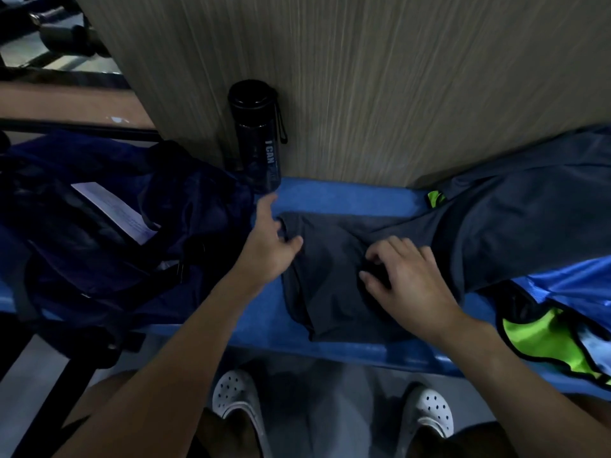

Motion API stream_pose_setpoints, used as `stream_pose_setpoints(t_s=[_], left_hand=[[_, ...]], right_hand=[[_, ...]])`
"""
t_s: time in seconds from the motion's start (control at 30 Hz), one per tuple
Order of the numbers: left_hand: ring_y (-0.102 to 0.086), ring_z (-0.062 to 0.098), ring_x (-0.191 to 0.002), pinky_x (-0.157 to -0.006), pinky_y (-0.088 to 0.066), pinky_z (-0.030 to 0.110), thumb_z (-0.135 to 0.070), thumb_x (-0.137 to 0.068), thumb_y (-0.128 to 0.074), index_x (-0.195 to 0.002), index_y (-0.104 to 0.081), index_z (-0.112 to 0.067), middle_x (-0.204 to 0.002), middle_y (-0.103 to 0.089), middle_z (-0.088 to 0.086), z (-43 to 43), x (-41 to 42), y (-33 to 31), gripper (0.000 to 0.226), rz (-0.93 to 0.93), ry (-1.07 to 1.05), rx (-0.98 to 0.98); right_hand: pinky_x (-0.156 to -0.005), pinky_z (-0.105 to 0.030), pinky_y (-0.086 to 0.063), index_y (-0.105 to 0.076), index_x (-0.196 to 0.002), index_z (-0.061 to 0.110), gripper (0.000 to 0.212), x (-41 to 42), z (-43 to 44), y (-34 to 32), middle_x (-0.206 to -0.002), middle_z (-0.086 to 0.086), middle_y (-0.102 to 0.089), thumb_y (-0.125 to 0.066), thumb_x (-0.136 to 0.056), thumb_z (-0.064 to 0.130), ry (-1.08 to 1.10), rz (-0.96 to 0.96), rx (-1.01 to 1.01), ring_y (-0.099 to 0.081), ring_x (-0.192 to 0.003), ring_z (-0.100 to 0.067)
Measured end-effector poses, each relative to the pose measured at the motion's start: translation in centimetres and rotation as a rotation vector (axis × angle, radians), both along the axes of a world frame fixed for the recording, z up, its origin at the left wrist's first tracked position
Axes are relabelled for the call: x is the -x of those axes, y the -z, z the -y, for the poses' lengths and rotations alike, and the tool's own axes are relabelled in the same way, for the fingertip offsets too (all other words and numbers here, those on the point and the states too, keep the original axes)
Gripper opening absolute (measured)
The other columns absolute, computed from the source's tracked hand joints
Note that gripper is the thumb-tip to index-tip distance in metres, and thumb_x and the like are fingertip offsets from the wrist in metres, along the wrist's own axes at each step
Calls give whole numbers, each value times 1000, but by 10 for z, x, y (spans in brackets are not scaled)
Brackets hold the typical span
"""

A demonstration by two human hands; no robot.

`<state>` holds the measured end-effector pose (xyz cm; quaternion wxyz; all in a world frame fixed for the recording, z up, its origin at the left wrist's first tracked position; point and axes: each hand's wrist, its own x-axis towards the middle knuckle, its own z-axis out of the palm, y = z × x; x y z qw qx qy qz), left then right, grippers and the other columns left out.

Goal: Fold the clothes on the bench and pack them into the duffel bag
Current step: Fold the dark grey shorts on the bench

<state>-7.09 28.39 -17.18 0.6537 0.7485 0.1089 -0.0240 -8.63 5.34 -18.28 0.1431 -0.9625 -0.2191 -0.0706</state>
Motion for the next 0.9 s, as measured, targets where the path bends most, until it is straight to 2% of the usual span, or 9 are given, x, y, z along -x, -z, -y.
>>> stream_pose_setpoints(t_s=[0.1,0.17,0.3,0.37,0.47,0.53,0.63,0.73,0.9], left_hand=[[-66,15,-89,-73,-57,23,-8,-90,-70,-146,-27,-30,-105,-65,11,-1,7,10,74,-56,-39,-96],[-64,4,-76,-71,-57,25,-10,-88,-73,-139,-36,-33,-87,-65,1,-1,10,15,67,25,-21,-235],[-52,2,-60,-64,-45,22,2,-91,-63,-105,-63,-25,-64,-54,-12,6,17,14,31,296,-108,-257],[-49,1,-58,-57,-41,16,5,-95,-54,-97,-67,-21,-75,-57,-12,8,20,6,30,353,-197,-176],[-54,-3,-59,-57,-41,10,4,-96,-53,-98,-69,-18,-85,-65,-7,3,28,5,28,330,-186,-228],[-59,-4,-67,-62,-43,9,1,-95,-56,-97,-70,-21,-86,-66,-7,-2,35,16,27,202,-93,-307],[-62,7,-86,-71,-46,18,-18,-94,-64,-104,-69,-28,-96,-65,-5,-7,41,27,15,22,-84,-237],[-57,7,-105,-89,-49,26,-29,-88,-73,-121,-61,-34,-111,-60,-6,-8,40,32,35,-49,-71,-225],[-60,10,-117,-106,-49,31,1,-89,-68,-124,-62,-26,-122,-65,-5,-1,37,34,45,104,-41,-244]], right_hand=[[-97,-37,-36,-46,-131,27,54,3,7,4,-120,6,-47,-57,-87,55,24,-189,131,-44,-115,-19],[-100,-37,-37,-44,-137,25,57,4,14,8,-125,4,-44,-61,-88,50,34,-280,140,-41,-119,-19],[-83,-31,-38,-63,-97,19,8,8,22,12,-103,3,-55,-63,-91,25,-18,-241,99,-51,-102,-20],[-75,-30,-31,-58,-86,21,6,11,30,8,-91,6,-57,-59,-91,17,-4,-224,114,-54,-93,-19],[-75,-30,-31,-59,-89,21,14,17,45,2,-84,10,-59,-58,-84,7,21,-220,88,-58,-89,-20],[-79,-29,-31,-62,-97,22,18,19,48,0,-91,11,-57,-58,-84,12,13,-221,151,-56,-97,-20],[-86,-36,-38,-63,-108,21,19,5,45,-6,-106,2,-60,-56,-90,21,42,-162,169,-53,-104,-23],[-92,-43,-45,-61,-117,14,25,-21,32,-13,-114,-6,-61,-56,-93,22,48,-141,45,-55,-108,-27],[-108,-44,-38,-46,-140,16,41,-66,7,-8,-137,-5,-56,-47,-100,28,41,-317,-71,-50,-127,-25]])
